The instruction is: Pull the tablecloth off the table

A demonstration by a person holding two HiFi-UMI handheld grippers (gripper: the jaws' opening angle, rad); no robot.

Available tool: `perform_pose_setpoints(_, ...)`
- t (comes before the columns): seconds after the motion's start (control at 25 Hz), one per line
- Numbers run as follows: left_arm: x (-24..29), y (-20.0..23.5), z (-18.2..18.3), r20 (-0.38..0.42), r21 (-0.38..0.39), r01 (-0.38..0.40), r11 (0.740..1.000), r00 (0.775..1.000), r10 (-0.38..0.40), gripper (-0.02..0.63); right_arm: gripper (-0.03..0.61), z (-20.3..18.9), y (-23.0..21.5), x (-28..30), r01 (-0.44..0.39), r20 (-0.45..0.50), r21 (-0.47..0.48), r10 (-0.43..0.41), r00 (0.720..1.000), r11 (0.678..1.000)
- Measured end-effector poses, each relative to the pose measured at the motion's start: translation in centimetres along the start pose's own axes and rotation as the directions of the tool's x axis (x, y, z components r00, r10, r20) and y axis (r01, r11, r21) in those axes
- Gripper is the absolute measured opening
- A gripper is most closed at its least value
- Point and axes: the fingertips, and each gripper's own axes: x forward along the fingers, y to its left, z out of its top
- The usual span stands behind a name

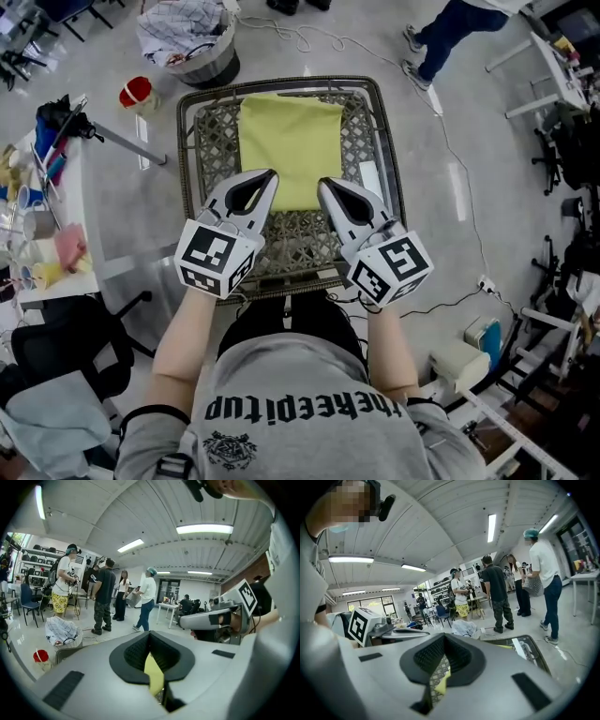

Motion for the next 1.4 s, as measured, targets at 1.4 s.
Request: perform_pose_setpoints(1.4,-4.6,-4.1,4.7,0.155,0.044,0.097,0.994,0.983,-0.103,0.014,0.011,2.9,7.0,-1.8,-0.051,0.066,-0.134,0.06,0.996,0.99)
